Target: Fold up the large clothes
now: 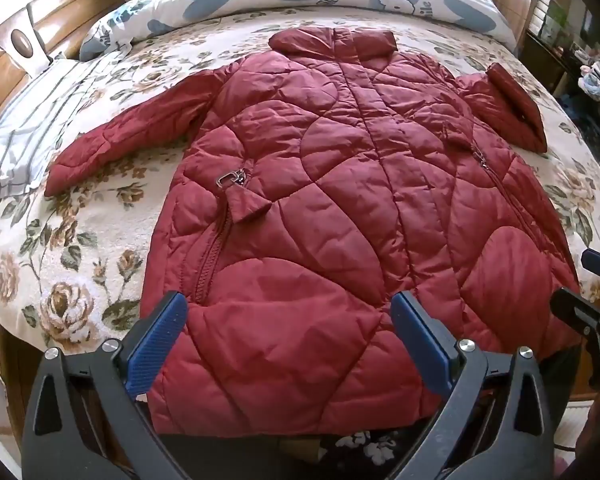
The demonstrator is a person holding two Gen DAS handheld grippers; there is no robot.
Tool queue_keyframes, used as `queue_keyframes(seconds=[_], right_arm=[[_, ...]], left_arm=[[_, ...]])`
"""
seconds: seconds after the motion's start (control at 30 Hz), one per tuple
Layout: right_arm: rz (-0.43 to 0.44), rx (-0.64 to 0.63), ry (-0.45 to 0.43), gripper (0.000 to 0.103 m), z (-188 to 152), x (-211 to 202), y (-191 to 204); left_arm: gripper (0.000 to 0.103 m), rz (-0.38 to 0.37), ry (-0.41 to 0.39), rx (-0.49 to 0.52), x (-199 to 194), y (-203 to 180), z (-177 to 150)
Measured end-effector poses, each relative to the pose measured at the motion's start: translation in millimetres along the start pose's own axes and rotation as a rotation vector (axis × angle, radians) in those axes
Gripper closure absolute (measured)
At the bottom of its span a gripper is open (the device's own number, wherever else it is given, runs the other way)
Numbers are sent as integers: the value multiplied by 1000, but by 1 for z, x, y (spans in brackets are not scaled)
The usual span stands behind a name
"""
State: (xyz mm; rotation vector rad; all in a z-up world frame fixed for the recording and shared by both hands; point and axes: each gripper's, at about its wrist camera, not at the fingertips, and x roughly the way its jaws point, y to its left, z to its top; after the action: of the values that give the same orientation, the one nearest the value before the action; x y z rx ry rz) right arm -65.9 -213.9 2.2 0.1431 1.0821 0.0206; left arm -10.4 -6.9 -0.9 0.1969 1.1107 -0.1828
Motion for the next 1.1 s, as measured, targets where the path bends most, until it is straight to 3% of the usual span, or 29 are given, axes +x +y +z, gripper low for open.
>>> queue_keyframes(seconds=[1.1], right_arm=[[2, -1, -6, 0, 2, 0, -7]], left_arm=[[1, -1, 12, 1, 4, -5, 0]])
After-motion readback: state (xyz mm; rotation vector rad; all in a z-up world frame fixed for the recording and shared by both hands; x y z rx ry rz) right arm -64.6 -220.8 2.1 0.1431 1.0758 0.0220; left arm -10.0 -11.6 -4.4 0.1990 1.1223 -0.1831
